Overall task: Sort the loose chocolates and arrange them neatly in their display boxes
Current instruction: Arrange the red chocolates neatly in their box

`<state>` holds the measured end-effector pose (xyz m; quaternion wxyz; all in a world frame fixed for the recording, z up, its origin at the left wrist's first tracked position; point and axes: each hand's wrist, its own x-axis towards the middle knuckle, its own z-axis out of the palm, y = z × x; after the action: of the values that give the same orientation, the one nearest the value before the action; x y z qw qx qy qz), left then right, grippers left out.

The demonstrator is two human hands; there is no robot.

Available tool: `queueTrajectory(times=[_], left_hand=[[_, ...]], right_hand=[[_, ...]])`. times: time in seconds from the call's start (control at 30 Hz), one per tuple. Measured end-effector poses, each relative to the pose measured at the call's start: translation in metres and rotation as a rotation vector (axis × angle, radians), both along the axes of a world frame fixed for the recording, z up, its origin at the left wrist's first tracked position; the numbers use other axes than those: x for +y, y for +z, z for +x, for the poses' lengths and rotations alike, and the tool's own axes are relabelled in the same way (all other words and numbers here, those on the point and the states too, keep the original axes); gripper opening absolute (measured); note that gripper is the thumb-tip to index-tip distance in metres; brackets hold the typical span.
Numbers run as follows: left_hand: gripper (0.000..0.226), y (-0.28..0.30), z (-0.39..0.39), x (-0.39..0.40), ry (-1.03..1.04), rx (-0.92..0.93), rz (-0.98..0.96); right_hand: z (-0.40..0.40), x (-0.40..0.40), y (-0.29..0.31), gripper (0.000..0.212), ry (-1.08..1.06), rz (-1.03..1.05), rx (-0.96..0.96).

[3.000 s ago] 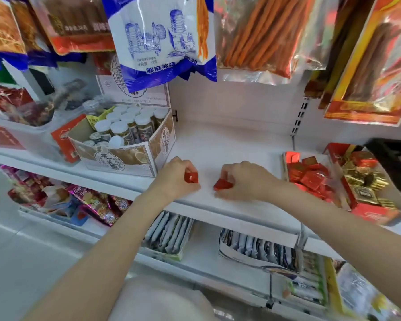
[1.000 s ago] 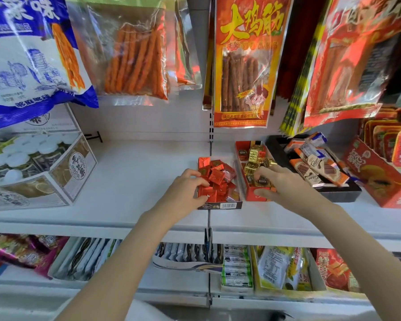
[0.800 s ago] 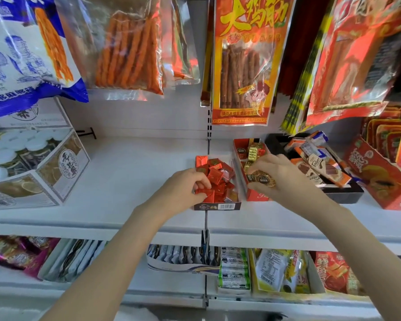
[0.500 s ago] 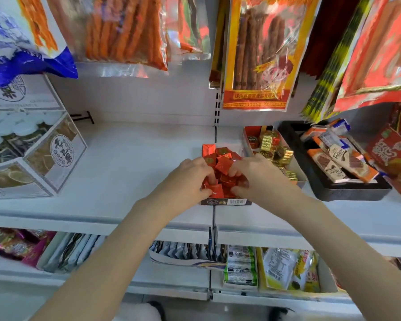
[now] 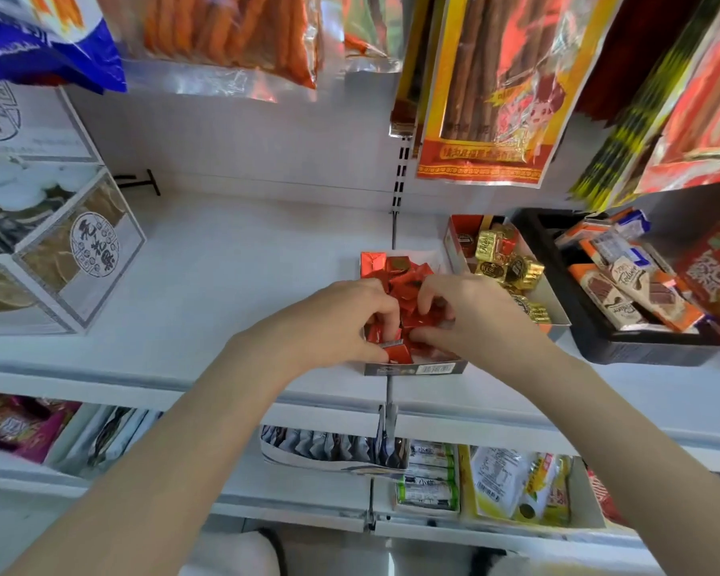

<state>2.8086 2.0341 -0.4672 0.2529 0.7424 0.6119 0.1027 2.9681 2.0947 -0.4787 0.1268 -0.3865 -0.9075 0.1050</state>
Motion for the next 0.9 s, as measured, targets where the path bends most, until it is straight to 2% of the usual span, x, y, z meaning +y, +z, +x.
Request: queueTrajectory(times=[0.2, 0.4, 0.47, 0.57, 0.63, 0.7, 0.8, 0.9], left_hand=[[0.013, 0.0, 0.0, -0.002, 0.002, -0.01, 0.004], [0.008, -0.004, -0.004, -0.003, 0.087, -0.048, 0.061], [0.006, -0.004, -0.004, -0.001, 0.126, -0.064, 0.105], [0.008, -0.006, -0.003, 0.001, 0.168, -0.106, 0.104], [0.022, -0.008, -0.001, 0.0, 0.164, -0.127, 0.076], [0.027, -0.009, -0.001, 0.0, 0.141, -0.122, 0.068], [0.019, -0.01, 0.0, 0.0, 0.128, -0.108, 0.092], [0.013, -0.011, 0.002, 0.0, 0.149, -0.064, 0.13]], right_hand=[[-0.007, 0.01, 0.001, 0.026, 0.009, 0.064, -0.005], [0.014, 0.014, 0.034, 0.02, 0.032, -0.139, -0.11], [0.014, 0.009, 0.028, 0.02, 0.059, -0.225, -0.18], [0.011, 0.008, 0.014, 0.023, 0.064, -0.237, -0.251], [0.013, 0.011, 0.017, 0.021, 0.056, -0.255, -0.196], [0.016, 0.014, 0.026, 0.02, 0.01, -0.287, -0.045], [0.011, 0.017, 0.027, 0.023, -0.055, -0.111, 0.172], [-0.001, 0.012, 0.01, 0.024, -0.005, 0.004, 0.1]])
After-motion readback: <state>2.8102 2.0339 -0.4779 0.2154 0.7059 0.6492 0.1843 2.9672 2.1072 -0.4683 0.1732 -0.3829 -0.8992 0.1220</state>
